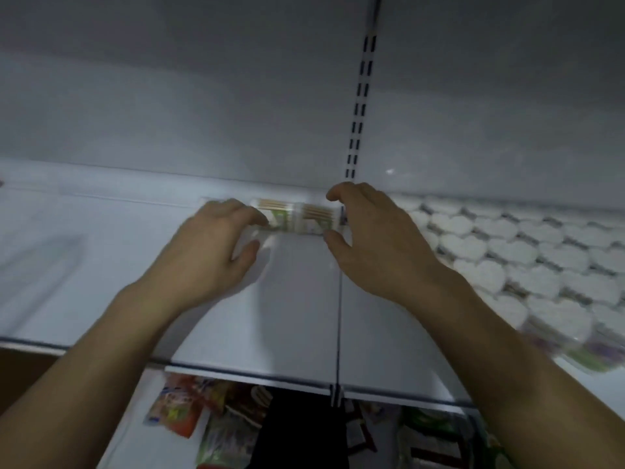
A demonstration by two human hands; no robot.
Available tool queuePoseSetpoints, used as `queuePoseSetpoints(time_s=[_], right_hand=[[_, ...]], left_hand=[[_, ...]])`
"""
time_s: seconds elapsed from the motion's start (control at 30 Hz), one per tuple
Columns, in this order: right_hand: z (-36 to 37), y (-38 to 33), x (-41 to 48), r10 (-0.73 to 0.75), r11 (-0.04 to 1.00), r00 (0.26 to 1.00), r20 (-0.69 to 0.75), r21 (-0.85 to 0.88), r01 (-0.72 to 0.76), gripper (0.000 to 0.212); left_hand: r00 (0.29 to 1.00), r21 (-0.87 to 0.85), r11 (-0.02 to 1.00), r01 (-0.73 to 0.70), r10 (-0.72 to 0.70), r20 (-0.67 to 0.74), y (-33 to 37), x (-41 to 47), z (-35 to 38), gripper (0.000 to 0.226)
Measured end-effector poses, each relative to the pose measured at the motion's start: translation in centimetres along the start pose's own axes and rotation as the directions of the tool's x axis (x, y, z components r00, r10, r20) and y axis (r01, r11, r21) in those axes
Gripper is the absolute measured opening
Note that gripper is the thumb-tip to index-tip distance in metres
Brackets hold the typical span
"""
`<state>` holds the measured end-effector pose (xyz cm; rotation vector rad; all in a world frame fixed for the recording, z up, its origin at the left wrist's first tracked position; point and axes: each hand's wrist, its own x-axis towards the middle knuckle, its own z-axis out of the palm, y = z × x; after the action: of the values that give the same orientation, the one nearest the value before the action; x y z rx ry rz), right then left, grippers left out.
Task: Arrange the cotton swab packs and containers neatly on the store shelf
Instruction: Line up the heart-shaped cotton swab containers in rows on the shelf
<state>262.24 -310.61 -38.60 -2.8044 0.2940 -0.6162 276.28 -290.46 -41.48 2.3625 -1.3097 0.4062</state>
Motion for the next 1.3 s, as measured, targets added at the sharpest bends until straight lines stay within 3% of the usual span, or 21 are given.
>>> queuePoseSetpoints(time_s=[0.07,0.17,0.23,0.53,0.63,0.7,0.8,0.9,1.0,1.07,1.17,1.3], right_hand=[[2.3,-1.0,2.5,0.071,0.996,0.991,0.109,-0.068,-0.064,0.049],[5.3,-1.4,5.1,0.175,0.976,0.956,0.235,-0.169,-0.137,0.062],[6.6,-1.2,6.0,0.201,0.960,0.947,0.251,-0.241,-0.140,0.065],[7.3,-0.8,5.4,0.207,0.954,0.966,0.153,-0.252,-0.164,0.044],[6.0,-1.1,4.0,0.160,0.980,0.987,0.010,-0.123,-0.158,0.038],[4.9,-1.4,2.4,0.128,0.990,0.985,-0.116,0.072,-0.120,0.035],[2.7,-2.0,-0.6,0.209,0.914,0.944,-0.256,0.395,-0.095,0.031],[-0.3,-1.8,-3.5,0.326,0.786,0.889,-0.322,0.615,-0.066,0.041],[-3.1,-0.6,-5.7,0.329,0.740,0.868,-0.371,0.673,0.007,0.046],[-4.6,0.4,-6.7,0.321,0.746,0.855,-0.407,0.665,0.036,0.036],[-6.4,1.9,-8.2,0.356,0.671,0.839,-0.411,0.737,0.076,0.021],[-7.4,3.7,-10.2,0.414,0.605,0.824,-0.388,0.793,0.069,0.016]], left_hand=[[0.988,0.153,0.977,0.150,-0.154,0.013,-1.8,-0.2,-1.2,0.038],[0.883,0.292,0.874,0.389,-0.444,0.154,-2.9,-0.4,-1.7,0.054],[0.847,0.269,0.863,0.427,-0.486,0.216,-3.0,-1.0,-0.8,0.059],[0.924,0.051,0.926,0.375,-0.378,0.062,-5.0,-2.8,1.1,0.064],[0.910,-0.070,0.908,0.413,-0.414,0.006,-3.8,-3.5,0.9,0.069],[0.901,-0.151,0.893,0.425,-0.433,-0.027,-2.3,-4.2,0.5,0.068],[0.912,-0.287,0.878,0.383,-0.409,-0.036,1.0,-4.6,-0.2,0.068],[0.942,-0.413,0.860,0.300,-0.337,-0.016,5.1,-4.7,-0.1,0.067],[0.971,-0.492,0.846,0.203,-0.237,-0.008,9.6,-4.8,1.4,0.061],[0.989,-0.517,0.848,0.115,-0.144,-0.016,12.3,-4.8,3.0,0.055],[0.999,-0.507,0.862,0.022,-0.035,-0.016,15.2,-4.5,5.3,0.051],[0.997,-0.513,0.856,-0.059,0.024,-0.076,17.4,-3.9,6.9,0.042]])
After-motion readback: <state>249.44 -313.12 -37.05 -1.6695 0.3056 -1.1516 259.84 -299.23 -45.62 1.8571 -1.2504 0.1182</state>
